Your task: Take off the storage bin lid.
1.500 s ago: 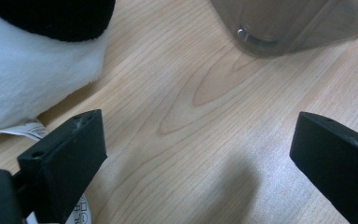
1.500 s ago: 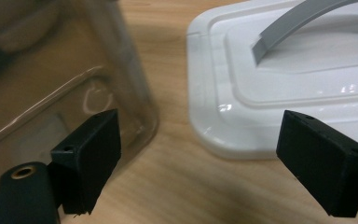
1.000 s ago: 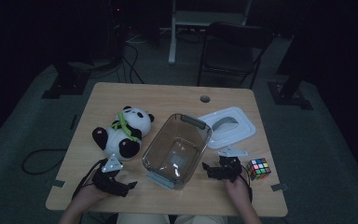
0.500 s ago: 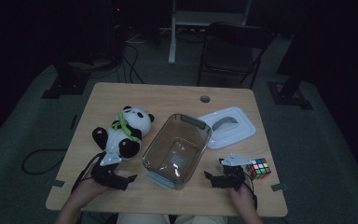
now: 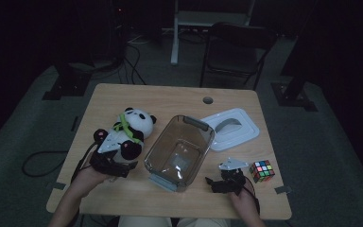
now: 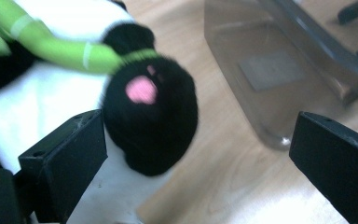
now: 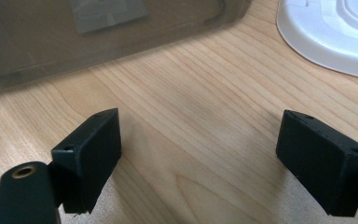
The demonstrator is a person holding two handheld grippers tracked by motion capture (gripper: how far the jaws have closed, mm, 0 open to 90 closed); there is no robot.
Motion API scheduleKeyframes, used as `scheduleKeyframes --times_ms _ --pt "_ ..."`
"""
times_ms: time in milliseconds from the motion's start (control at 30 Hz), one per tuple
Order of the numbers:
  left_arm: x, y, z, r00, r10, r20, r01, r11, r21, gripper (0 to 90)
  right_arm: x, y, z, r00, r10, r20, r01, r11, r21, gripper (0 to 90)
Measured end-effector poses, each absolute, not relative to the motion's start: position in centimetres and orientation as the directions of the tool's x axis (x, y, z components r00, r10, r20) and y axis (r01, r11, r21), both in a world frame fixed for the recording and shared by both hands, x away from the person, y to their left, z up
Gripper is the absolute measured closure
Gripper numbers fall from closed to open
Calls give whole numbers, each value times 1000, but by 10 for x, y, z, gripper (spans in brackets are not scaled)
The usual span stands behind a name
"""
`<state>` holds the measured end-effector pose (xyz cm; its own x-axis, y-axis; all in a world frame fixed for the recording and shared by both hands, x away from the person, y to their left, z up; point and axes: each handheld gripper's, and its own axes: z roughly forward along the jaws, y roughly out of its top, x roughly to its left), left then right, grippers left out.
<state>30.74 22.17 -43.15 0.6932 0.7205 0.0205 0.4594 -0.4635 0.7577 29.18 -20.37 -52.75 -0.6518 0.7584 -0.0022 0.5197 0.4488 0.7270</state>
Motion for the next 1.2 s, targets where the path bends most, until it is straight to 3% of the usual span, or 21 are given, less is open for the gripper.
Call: scheduleKeyframes --times_ms 233,767,1000,1100,1133,1200 --pt "324 223 -416 683 729 38 450 -461 765 46 292 -204 -527 -649 761 1 525 447 725 135" --pt "384 245 -399 545 838 19 511 -350 785 56 292 -204 -528 -648 762 2 526 445 724 134" --pt "402 239 -414 528 849 12 554 -355 753 170 292 -204 -528 -648 762 3 527 445 724 134" --pt "406 237 -419 514 858 22 571 -361 738 263 292 -204 -528 -648 762 3 527 445 724 134" --pt "407 236 -421 500 866 30 577 -359 734 333 292 -204 -528 -648 762 3 526 445 724 134" --pt "408 235 -422 499 866 29 578 -357 734 367 292 -204 -528 -648 762 3 527 445 724 134"
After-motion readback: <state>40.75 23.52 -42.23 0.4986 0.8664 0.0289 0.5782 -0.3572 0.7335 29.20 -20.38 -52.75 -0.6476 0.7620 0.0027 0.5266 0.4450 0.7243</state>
